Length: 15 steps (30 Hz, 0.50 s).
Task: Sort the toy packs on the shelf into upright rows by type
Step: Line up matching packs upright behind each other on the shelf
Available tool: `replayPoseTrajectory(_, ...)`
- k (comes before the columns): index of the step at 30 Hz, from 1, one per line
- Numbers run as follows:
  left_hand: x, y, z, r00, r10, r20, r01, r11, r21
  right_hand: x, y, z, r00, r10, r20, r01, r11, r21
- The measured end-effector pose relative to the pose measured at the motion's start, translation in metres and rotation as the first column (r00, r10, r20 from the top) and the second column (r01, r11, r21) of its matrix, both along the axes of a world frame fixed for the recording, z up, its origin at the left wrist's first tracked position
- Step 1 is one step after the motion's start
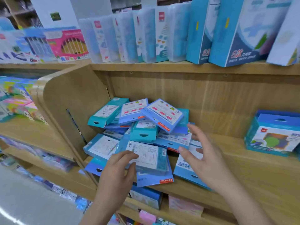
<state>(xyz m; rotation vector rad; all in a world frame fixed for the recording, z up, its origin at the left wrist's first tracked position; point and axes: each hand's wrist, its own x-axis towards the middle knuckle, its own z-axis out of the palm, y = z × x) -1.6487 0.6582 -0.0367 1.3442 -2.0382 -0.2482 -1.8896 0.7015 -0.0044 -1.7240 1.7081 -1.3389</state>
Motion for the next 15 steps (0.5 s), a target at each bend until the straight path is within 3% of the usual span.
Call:
replayPoseTrajectory(4, 0.02, -0.007, -0.003, 0.998, -0.061, 0.001, 0.061, 0.998, -0.027, 0.023, -0.04, 0.011, 0.948, -0.079, -0.31, 0.055, 0.995, -0.087)
replayPoseTrajectory(9, 0.04, -0.013, -0.008, 0.992, -0.125, -0.013, 0.124, 0.991, -0.058, 0.039, -0.082, 0.004, 0.857, -0.185, -0.48, 0.205, 0.979, -0.012)
replayPoseTrajectory(11, 0.046, -0.017, -0.009, 0.992, -0.123, -0.021, 0.122, 0.991, -0.057, 0.041, -0.089, 0.003, 0.855, -0.234, -0.463, 0.221, 0.972, -0.084)
replayPoseTrajectory(15, 0.055, -0.024, -0.009, 0.99, -0.112, -0.083, 0.106, 0.992, -0.073, 0.041, -0.078, 0.035, 0.884, -0.387, -0.263, 0.339, 0.917, -0.209)
